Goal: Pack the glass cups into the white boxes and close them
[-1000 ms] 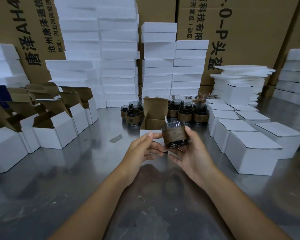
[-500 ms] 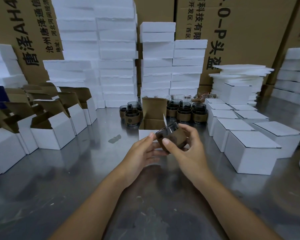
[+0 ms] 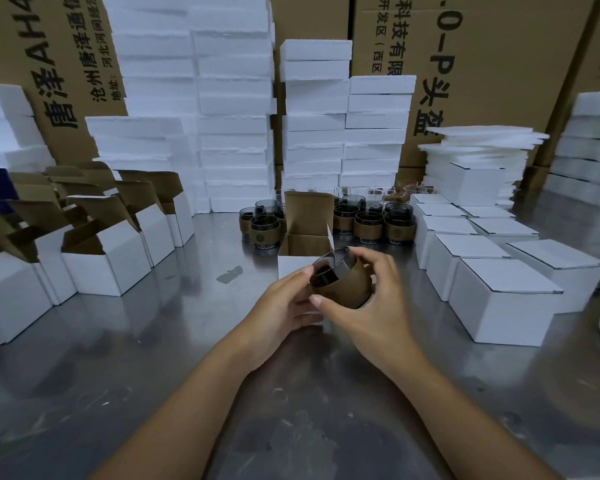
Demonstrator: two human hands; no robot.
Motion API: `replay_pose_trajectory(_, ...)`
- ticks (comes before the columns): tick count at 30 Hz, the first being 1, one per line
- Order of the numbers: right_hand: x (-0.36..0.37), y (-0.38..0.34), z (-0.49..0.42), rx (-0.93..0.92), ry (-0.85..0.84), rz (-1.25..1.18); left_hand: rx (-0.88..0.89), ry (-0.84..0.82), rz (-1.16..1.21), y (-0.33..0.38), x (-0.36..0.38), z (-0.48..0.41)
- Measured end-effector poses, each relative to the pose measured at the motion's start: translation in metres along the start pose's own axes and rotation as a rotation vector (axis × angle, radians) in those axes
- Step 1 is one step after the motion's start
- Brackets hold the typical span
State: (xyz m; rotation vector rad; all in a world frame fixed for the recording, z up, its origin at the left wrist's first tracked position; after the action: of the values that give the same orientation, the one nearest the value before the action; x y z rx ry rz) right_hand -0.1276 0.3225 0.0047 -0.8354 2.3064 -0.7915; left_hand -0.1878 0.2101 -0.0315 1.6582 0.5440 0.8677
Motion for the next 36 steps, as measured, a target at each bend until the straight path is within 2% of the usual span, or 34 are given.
replay_pose_trajectory(5,0.001,-0.004,0.0,-0.036,-0.028,-0.025,0.08,0.04,-0.036,0.008,-0.003,0.001)
replay_pose_trajectory(11,0.005,0.004,-0.001,0.027,-0.06,-0.09,0.215,0.039,-0.07,0.018,-0.004,0.005)
replay_pose_trajectory(15,0.005,0.005,-0.001,0.027,-0.041,-0.073,0.244,0.036,-0.086,0.021,-0.005,0.006)
replay_pose_trajectory(24,0.005,0.003,0.0,0.027,-0.059,-0.101,0.236,0.062,-0.078,0.02,-0.007,0.004)
replay_pose_trajectory(30,0.01,0.012,0.003,0.2,-0.168,-0.173,0.088,0.076,-0.11,0.008,-0.006,0.002)
replay_pose_trajectory(36,0.013,0.017,0.002,0.335,-0.212,-0.322,0.067,0.086,-0.098,0.005,-0.005,0.001)
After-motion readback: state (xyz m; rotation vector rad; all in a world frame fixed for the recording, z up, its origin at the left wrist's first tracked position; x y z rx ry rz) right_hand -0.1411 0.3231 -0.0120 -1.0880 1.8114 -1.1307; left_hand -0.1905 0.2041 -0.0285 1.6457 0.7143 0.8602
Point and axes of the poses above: each hand's wrist, its own z-axis away from the middle knuckle, its own x-axis out of the palm, y = z × x, the point moved 8 cm from there along -z, towards the middle knuckle, and after that the axes turned 9 degrees about z, right-handed, at the moved point
